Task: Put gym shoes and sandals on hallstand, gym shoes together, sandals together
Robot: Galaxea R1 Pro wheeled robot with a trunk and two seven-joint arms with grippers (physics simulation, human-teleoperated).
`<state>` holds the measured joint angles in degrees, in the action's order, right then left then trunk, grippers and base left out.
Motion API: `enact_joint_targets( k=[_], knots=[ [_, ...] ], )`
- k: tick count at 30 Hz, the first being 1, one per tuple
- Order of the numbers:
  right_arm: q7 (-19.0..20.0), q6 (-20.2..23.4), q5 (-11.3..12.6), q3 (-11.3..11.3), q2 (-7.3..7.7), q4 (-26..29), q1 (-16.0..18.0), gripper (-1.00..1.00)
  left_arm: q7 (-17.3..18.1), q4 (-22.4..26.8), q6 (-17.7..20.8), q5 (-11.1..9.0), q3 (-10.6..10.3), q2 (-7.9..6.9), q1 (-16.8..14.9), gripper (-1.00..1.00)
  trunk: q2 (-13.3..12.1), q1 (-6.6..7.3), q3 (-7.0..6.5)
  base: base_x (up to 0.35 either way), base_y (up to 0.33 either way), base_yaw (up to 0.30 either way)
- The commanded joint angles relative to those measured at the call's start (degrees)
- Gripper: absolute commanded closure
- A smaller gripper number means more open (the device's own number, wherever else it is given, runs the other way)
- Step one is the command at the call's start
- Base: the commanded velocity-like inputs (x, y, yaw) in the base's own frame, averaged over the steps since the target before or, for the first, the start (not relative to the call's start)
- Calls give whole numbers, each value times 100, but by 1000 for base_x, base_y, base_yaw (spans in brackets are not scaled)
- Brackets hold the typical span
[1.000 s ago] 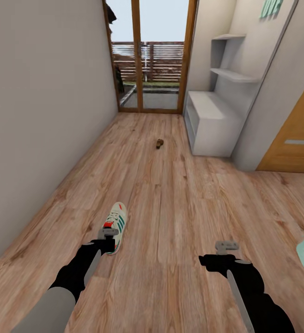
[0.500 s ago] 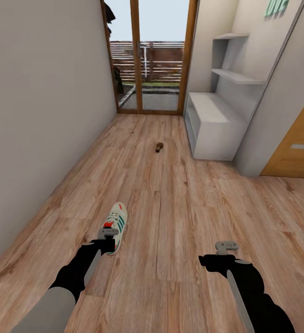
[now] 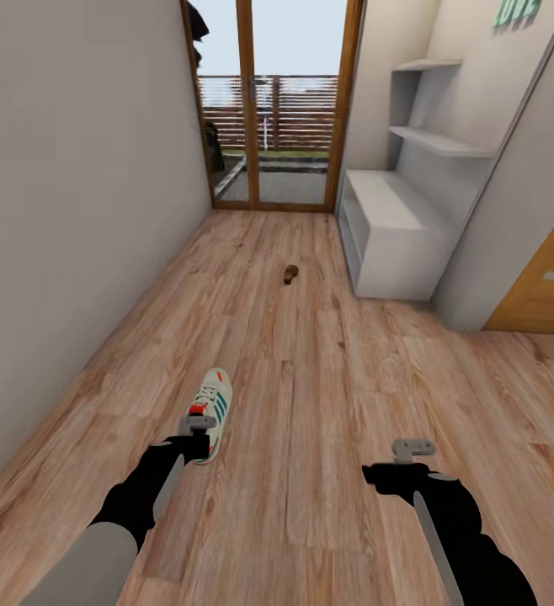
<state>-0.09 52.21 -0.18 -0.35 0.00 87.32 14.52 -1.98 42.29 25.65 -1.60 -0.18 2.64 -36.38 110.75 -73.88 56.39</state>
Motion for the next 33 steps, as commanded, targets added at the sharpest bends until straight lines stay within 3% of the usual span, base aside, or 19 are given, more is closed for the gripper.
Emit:
enact_joint_targets(
  k=[1,22,33],
  knots=[
    [0,0,0,0,0,-1,1,-100,5,0,0,1,0,0,0,100,0,0,0,271,0,0],
    [0,0,0,0,0,0,1,-100,-3,0,1,2,0,0,0,100,0,0,0,271,2,0],
    [0,0,0,0,0,0,3,-100,-4,-1,1,1,0,0,0,100,0,0,0,271,131,0]
  ],
)
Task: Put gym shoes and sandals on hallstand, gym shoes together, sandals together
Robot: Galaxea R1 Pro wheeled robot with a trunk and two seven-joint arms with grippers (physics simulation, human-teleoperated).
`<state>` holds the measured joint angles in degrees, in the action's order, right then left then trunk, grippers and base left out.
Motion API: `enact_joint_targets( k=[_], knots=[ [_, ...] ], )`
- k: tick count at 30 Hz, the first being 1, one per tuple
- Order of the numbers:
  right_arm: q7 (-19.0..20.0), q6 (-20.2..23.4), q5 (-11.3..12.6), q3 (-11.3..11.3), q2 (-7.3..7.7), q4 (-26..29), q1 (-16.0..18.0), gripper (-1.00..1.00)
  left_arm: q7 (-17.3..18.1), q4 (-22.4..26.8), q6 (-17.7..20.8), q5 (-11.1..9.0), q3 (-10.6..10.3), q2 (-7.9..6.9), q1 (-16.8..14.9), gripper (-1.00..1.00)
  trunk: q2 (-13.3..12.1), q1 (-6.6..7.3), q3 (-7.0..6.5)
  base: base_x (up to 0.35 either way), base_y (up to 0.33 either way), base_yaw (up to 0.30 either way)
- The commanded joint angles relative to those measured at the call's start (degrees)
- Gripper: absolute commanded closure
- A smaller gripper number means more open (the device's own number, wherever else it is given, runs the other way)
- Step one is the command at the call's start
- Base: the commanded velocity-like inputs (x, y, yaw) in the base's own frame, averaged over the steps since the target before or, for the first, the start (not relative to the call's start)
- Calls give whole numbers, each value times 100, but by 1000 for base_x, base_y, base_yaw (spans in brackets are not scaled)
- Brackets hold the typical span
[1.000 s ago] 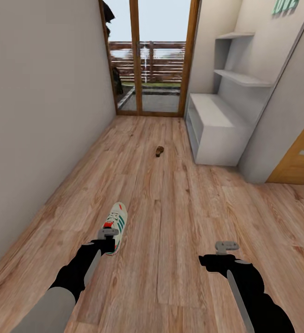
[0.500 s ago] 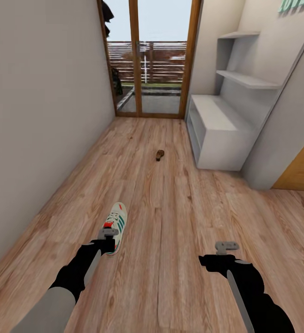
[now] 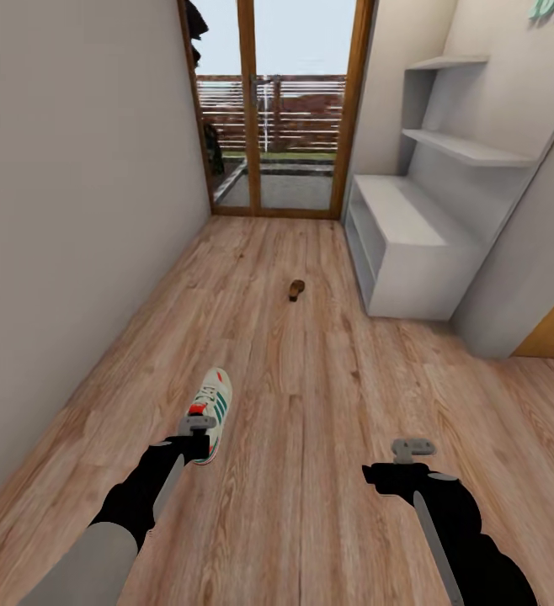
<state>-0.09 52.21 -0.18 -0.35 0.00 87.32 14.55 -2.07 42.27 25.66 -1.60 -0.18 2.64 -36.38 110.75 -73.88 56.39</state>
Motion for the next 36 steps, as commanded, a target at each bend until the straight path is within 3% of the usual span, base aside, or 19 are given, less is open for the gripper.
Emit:
enact_joint_targets(
  k=[1,36],
  knots=[
    [0,0,0,0,0,1,-1,-100,4,1,0,1,0,0,0,100,0,0,0,271,199,0],
    [0,0,9,0,0,4,-4,-100,3,1,0,1,0,0,0,100,0,0,0,271,191,-11]
  ],
)
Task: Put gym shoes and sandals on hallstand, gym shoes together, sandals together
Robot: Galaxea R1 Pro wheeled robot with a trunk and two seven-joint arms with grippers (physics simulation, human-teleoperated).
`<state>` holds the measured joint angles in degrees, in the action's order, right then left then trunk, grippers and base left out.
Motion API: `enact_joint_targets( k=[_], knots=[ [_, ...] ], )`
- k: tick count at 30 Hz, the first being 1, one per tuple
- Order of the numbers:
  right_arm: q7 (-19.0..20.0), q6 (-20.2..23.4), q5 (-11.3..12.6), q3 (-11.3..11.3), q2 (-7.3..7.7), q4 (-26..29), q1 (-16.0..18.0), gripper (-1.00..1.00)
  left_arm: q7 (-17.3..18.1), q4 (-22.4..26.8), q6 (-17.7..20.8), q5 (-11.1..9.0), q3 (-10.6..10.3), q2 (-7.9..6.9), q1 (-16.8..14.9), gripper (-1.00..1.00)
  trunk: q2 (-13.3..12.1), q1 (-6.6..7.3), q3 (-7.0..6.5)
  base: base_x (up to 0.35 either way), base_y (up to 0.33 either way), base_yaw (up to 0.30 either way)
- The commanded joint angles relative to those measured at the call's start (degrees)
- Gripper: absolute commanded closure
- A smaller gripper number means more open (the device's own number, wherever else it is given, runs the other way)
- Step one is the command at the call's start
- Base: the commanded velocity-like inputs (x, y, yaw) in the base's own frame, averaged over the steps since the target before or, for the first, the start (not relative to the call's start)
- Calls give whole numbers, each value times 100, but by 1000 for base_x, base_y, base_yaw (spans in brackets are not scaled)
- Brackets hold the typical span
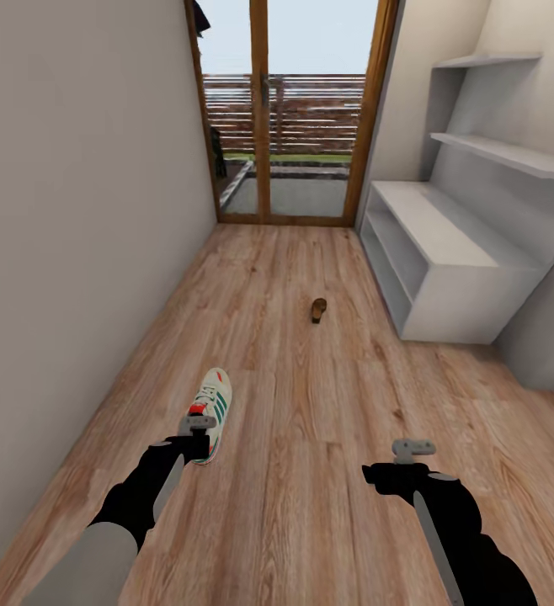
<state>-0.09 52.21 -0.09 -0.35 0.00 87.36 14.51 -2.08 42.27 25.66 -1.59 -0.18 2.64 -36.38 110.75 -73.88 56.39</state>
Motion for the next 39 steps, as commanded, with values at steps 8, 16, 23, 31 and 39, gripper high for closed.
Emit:
enact_joint_targets(
  k=[8,16,23,31,39],
  knots=[
    [0,0,0,0,0,0,0,-100,0,1,0,0,0,0,0,100,0,0,0,272,150,-235],
    [0,0,-8,8,0,0,2,-100,-4,3,0,1,0,0,0,100,0,0,0,272,152,-70],
    [0,0,-10,12,0,-5,0,-100,5,0,0,-4,0,0,0,100,0,0,0,272,198,-3],
    [0,0,-9,17,0,-3,3,-100,5,0,-1,-7,0,0,0,100,0,0,0,272,215,0],
    [0,0,-4,18,-1,-3,-1,-100,0,0,0,-6,0,0,0,100,0,0,0,273,172,0]
  ],
)
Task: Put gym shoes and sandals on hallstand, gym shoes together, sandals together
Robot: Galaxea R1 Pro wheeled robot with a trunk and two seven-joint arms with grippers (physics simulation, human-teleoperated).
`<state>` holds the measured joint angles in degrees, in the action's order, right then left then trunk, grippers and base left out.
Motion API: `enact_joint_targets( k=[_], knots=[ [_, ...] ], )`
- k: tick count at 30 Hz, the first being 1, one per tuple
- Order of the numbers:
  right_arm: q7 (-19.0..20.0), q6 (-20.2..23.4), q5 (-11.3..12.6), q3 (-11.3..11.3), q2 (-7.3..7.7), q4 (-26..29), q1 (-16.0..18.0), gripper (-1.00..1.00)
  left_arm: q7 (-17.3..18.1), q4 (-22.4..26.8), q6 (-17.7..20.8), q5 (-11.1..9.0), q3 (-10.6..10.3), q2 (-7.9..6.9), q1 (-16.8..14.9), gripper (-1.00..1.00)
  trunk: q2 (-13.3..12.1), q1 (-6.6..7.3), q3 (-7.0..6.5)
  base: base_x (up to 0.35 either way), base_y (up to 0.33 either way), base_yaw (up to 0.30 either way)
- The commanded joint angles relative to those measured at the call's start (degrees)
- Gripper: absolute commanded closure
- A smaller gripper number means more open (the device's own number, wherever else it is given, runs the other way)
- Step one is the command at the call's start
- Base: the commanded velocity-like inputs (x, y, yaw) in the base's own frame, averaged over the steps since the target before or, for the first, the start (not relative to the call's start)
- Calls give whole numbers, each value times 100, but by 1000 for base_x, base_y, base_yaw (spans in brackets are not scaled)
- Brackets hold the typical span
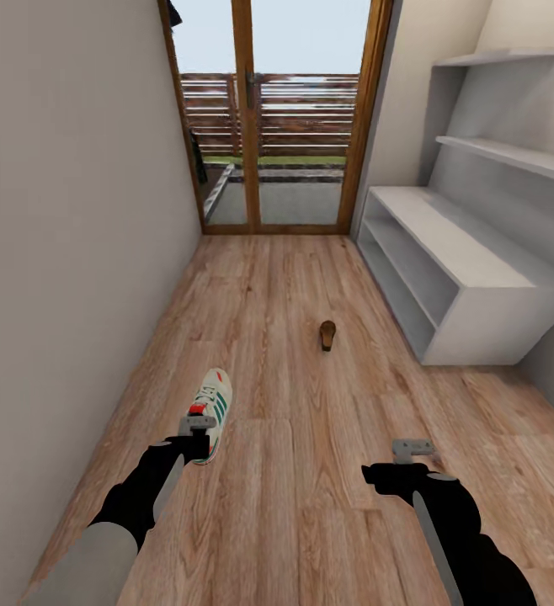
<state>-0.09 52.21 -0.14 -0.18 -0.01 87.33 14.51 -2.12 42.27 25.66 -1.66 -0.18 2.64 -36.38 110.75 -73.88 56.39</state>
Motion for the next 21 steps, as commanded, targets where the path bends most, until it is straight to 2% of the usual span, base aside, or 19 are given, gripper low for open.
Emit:
enact_joint_targets(
  k=[1,21],
  knots=[
    [0,0,1,0,1,-2,2,-100,2,1,0,-1,0,0,0,100,0,0,0,274,111,0],
    [5,0,0,-1,14,-6,0,-100,1,1,0,3,-1,0,0,100,0,0,0,274,82,0]
  ],
)
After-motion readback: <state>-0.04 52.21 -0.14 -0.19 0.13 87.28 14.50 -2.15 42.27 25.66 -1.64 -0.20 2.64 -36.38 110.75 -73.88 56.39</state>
